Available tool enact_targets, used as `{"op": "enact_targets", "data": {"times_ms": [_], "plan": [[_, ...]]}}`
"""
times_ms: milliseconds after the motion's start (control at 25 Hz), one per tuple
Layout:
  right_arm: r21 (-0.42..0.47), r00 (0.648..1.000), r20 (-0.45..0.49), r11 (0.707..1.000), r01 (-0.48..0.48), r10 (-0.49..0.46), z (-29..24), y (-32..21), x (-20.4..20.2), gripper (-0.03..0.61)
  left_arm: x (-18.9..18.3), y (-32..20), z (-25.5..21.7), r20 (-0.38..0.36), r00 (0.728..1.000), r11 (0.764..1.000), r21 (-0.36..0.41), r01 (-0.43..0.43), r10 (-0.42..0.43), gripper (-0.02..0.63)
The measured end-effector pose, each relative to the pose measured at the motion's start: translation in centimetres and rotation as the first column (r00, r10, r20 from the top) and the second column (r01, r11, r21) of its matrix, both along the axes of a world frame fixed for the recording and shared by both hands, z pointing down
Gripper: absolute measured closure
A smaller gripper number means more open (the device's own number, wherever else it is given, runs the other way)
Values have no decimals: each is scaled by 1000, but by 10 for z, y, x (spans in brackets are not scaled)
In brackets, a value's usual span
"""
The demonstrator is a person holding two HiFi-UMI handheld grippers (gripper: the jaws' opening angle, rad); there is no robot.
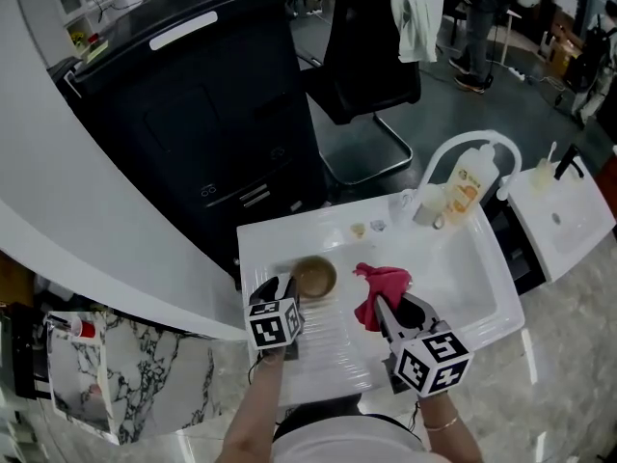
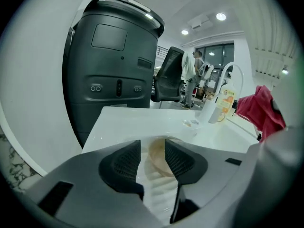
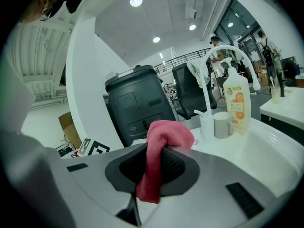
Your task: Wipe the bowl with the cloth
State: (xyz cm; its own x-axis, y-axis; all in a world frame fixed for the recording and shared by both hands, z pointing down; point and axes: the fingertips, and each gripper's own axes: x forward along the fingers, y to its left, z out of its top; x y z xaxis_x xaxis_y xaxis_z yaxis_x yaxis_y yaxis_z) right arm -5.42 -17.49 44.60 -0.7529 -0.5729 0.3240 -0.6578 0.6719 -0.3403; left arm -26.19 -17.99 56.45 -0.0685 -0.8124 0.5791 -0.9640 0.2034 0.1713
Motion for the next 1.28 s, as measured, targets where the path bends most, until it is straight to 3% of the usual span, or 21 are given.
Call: {"op": "enact_targets", "data": {"times_ms": [480,920,1160,1280], "plan": [[-36,1000,-14,999,-22,21,13,-16,-1,514,3,-19,34,-20,1000,989,-145,-4,1,442],[-53,999,-16,998,-42,41,17,-25,2,514,6,-35,59,14,999,943,-331,-42,49,443],[-58,999,-19,997,-49,48,19,-28,4,514,-3,-42,65,77,996,927,-373,-22,54,545],[-58,998,-22,997,-55,53,18,-29,5,514,-6,-43,64,77,996,930,-368,-17,48,551]]}}
